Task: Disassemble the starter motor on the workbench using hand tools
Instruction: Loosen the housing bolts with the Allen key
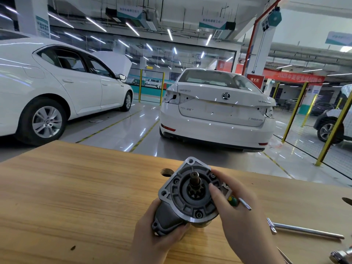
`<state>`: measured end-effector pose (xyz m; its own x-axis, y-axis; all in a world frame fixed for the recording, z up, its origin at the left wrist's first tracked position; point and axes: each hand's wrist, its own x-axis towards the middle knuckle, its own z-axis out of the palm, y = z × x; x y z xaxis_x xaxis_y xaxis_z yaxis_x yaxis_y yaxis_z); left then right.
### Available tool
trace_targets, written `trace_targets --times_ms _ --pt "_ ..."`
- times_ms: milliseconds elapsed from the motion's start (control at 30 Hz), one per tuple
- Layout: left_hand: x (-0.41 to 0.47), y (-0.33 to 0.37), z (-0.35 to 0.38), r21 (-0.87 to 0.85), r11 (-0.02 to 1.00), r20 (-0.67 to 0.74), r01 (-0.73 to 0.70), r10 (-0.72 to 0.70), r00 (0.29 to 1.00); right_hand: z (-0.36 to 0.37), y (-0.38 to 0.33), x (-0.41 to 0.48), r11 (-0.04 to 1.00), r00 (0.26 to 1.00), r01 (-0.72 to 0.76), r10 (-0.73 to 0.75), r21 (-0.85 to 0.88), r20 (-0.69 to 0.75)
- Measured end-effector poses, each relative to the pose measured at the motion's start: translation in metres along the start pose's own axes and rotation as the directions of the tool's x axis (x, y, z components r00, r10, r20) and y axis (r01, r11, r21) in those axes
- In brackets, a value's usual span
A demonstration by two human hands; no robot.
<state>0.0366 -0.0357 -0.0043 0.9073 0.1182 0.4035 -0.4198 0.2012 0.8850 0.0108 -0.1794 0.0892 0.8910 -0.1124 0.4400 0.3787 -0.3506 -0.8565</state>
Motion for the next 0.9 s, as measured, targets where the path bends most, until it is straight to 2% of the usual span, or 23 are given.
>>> trace_targets --times_ms 133,233,367,467,567,700,767,833,867,900 --pt "-0.001 -0.001 0.001 0.002 1.0 0.02 0.012 -0.012 1.0 0.001 -0.004 -0.002 0.996 0.998 -0.027 0.032 0.084 -0.062" --pt "-0.004 0.005 0.002 0.054 0.998 0.042 -0.045 0.042 0.998 -0.001 -0.007 -0.001 0.993 0.994 -0.039 0.05 0.111 -0.102" --pt "-0.005 0.009 0.001 0.064 0.996 0.036 -0.067 0.065 0.997 -0.003 -0.012 0.001 0.999 0.986 -0.028 0.025 -0.018 -0.165" --pt "-0.003 0.008 0.002 0.069 0.996 0.044 -0.064 0.061 0.997 -0.001 -0.013 0.002 0.977 0.977 0.01 -0.055 -0.215 -0.205" --pt "-0.002 0.005 0.002 0.036 0.998 0.031 -0.047 0.046 0.998 0.003 -0.023 0.004 0.909 0.948 0.102 -0.212 -0.405 -0.237" --pt "-0.001 0.003 0.004 -0.04 0.999 0.03 -0.009 0.01 0.999 -0.019 -0.049 0.016 0.868 0.859 0.287 -0.421 -0.405 -0.293" --pt "0.0 0.001 0.004 -0.056 0.998 0.006 0.001 -0.001 1.0 -0.048 -0.056 0.028 0.854 0.836 0.29 -0.446 -0.433 -0.32" --pt "0.001 -0.001 0.003 -0.042 0.999 0.003 0.003 -0.003 1.0 -0.078 -0.043 0.041 0.81 0.922 0.132 -0.311 -0.571 -0.229" --pt "0.002 -0.002 0.003 -0.03 1.0 0.009 0.005 -0.005 1.0 -0.09 -0.029 0.048 0.747 0.977 0.016 -0.152 -0.665 -0.148" --pt "0.002 -0.004 0.002 -0.02 1.0 0.011 0.007 -0.007 1.0 -0.099 -0.012 0.054 0.646 0.996 -0.085 0.037 -0.759 -0.08"
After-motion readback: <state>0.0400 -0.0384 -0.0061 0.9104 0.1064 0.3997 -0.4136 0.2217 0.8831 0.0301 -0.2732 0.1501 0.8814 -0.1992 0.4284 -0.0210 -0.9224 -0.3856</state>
